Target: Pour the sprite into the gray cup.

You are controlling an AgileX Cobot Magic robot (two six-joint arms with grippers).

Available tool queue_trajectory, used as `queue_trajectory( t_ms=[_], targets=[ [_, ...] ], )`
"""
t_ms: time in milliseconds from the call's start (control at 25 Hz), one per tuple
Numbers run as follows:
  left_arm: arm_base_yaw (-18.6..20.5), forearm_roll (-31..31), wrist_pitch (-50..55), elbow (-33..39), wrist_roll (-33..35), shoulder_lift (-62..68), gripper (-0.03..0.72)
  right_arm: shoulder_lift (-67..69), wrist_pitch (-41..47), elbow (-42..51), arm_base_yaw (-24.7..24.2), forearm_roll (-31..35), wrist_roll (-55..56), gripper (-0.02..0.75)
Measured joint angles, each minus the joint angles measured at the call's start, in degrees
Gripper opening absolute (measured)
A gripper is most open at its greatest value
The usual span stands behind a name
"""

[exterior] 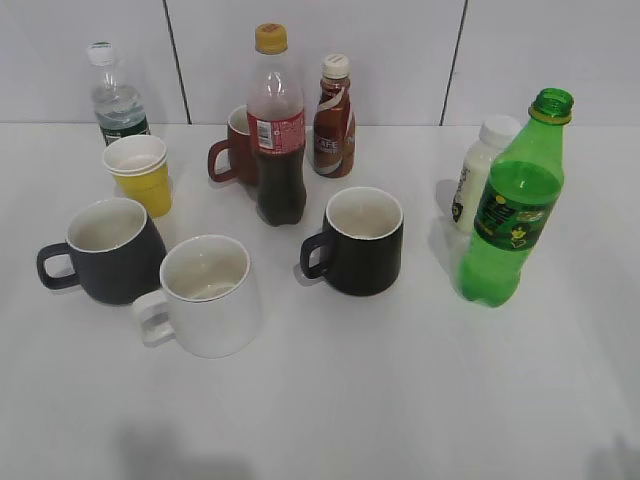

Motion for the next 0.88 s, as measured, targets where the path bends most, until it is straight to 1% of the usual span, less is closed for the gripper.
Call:
queue_trajectory(
  t_ms=[880],
  targets=[
    [0.0,0.0,0.0,0.0,0.0,0.0,0.228,0.0,0.0,0.0,0.0,0.0,0.0,0.447]
  ],
)
